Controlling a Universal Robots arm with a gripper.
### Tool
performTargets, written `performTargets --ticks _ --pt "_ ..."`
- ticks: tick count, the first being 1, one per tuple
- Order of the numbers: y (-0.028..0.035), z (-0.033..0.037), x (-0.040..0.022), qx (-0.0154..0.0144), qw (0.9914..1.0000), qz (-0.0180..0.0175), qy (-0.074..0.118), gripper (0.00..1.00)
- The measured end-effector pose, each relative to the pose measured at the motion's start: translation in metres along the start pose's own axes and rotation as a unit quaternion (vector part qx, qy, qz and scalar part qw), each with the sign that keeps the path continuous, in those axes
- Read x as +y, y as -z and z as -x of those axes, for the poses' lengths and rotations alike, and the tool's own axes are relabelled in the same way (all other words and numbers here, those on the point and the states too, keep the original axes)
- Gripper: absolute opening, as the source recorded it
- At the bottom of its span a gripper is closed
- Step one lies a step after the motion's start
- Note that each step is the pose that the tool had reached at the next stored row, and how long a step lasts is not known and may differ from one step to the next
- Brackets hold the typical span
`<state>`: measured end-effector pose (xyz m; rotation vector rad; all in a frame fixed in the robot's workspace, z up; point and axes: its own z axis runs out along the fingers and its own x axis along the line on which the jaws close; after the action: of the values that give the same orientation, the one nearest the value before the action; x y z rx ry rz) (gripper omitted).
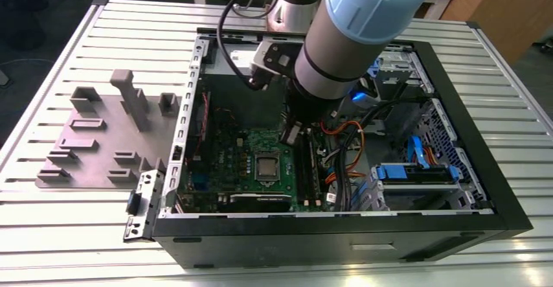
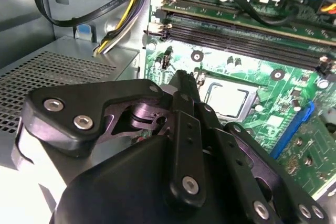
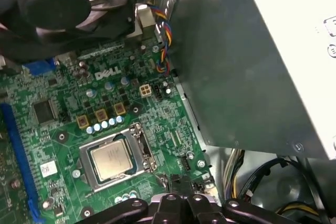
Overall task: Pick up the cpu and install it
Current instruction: 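Install the first cpu locking lever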
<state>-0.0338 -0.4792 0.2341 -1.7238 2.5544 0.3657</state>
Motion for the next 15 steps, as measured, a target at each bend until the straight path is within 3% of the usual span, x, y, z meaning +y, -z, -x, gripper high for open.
performTargets --ticks 2,7,15 --pt "0.0003 -0.0014 -0.0003 -0.0009 0.99999 -0.0019 0.002 0.11" --pt "0.0014 -0.0087 -0.0001 -0.0004 0.99997 -0.0017 0.007 0.11" --pt "0.0019 -0.0116 -0.0011 0.0010 0.99996 -0.0020 0.009 0.11"
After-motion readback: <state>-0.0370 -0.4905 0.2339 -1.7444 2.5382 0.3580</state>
